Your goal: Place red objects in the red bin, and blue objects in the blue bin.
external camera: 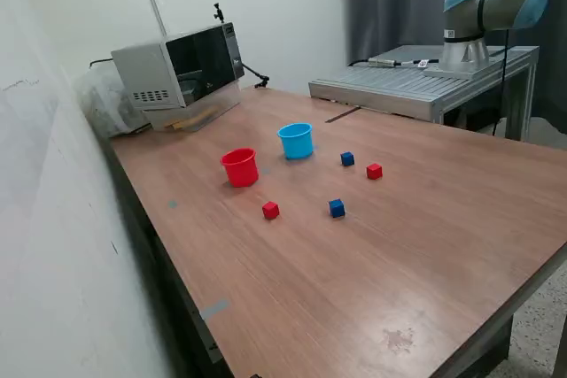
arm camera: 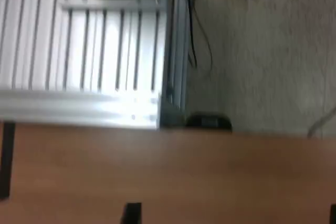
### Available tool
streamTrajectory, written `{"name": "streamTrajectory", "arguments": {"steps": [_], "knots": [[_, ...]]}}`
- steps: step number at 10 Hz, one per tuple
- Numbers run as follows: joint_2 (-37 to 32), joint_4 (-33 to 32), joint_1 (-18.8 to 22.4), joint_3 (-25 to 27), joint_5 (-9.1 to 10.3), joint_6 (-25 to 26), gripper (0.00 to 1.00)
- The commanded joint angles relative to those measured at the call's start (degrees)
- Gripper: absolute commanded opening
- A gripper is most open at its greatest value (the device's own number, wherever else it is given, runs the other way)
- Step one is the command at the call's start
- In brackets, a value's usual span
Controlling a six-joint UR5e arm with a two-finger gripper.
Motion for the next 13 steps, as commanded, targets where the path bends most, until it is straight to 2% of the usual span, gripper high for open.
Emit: {"name": "streamTrajectory", "arguments": {"steps": [1,3,4,5,6,7,9,11,13], "knots": [[2.51,-14.64,-0.09,-2.08,0.1,0.13,1.0],[4.53,-22.73,-0.44,-1.91,-0.07,0.83,1.0],[5.93,-26.34,-0.71,-1.38,0.1,2.92,1.0],[7.6,-29.16,-2.71,-0.16,0.1,6.42,1.0],[9.27,-32.5,-3.51,3.25,0.02,7.5,1.0],[10.85,-39.4,-3.87,7.81,0.01,7.51,1.0],[15.41,-47.17,-7.37,11.96,0.1,7.51,1.0],[21.47,-53.33,-10.97,13.91,0.02,7.51,1.0],[26.58,-58.43,-12.04,15.05,0.01,7.51,1.0]]}}
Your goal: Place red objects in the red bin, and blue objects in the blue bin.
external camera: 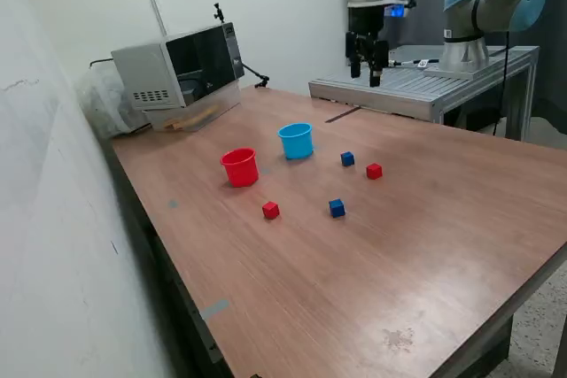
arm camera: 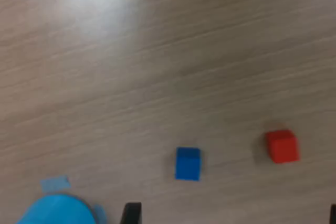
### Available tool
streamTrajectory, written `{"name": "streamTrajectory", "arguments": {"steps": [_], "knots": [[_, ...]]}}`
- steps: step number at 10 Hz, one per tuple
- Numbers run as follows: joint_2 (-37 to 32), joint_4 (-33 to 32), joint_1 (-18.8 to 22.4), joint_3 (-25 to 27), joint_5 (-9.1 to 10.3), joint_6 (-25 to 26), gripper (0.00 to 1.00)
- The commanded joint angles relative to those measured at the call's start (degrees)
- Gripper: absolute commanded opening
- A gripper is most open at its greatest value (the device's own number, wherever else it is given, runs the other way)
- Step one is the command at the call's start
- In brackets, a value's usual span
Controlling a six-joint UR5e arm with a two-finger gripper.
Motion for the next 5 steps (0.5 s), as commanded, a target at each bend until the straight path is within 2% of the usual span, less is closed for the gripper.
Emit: {"name": "streamTrajectory", "arguments": {"steps": [1,5], "knots": [[6.24,-5.4,-1.12,0.98,-0.01,0.01,1.0],[12.93,-9.45,-1.04,0.54,-0.1,0.1,1.0]]}}
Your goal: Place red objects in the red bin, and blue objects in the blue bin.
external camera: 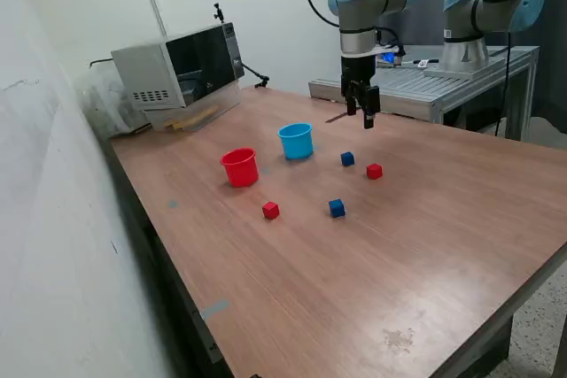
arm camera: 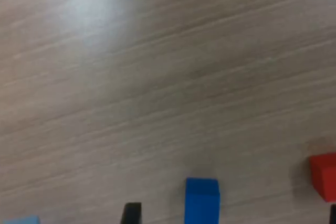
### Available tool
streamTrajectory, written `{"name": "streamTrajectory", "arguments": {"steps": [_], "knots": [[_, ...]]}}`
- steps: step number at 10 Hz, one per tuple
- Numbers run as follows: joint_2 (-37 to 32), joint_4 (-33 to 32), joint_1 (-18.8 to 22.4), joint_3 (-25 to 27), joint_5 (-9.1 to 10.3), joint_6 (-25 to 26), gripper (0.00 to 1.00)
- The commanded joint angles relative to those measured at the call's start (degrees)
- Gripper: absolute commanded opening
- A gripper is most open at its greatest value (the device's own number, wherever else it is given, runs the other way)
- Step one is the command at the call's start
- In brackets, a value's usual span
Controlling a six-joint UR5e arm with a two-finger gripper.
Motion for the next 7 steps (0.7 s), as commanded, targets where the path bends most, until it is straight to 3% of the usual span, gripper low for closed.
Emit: {"name": "streamTrajectory", "arguments": {"steps": [1,7], "knots": [[4.47,-2.35,-0.01,-0.29,-0.01,0.06,1.0],[9.76,-3.33,-1.15,-4.51,-0.1,0.06,1.0]]}}
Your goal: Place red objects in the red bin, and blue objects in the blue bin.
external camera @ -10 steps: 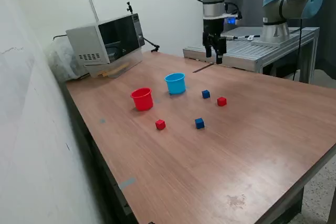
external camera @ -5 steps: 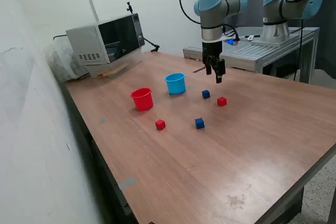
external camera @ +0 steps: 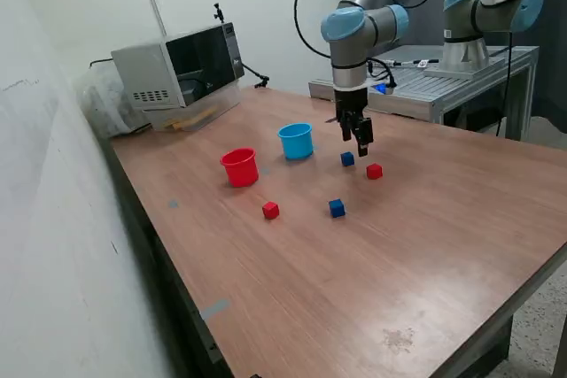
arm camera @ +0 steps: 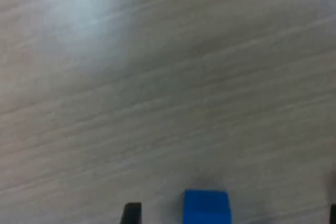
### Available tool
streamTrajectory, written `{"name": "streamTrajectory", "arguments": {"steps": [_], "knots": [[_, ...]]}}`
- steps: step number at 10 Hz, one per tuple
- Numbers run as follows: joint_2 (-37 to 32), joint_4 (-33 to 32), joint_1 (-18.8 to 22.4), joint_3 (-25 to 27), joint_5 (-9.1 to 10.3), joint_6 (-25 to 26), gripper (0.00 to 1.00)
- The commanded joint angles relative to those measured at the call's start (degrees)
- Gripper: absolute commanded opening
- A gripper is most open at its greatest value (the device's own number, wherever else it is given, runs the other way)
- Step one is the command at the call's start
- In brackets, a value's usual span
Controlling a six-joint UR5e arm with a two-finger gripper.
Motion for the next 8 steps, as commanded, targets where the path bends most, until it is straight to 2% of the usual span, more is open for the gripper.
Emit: {"name": "streamTrajectory", "arguments": {"steps": [1,6,7,8], "knots": [[0.95,-0.08,-1.14,-0.95,0.0,0.0,1.0],[2.52,-0.08,-2.2,-1.38,0.0,0.0,1.0],[2.97,-0.08,-2.2,-1.65,0.0,0.0,0.0],[3.14,-0.08,-2.2,-1.74,0.0,0.0,0.0]]}}
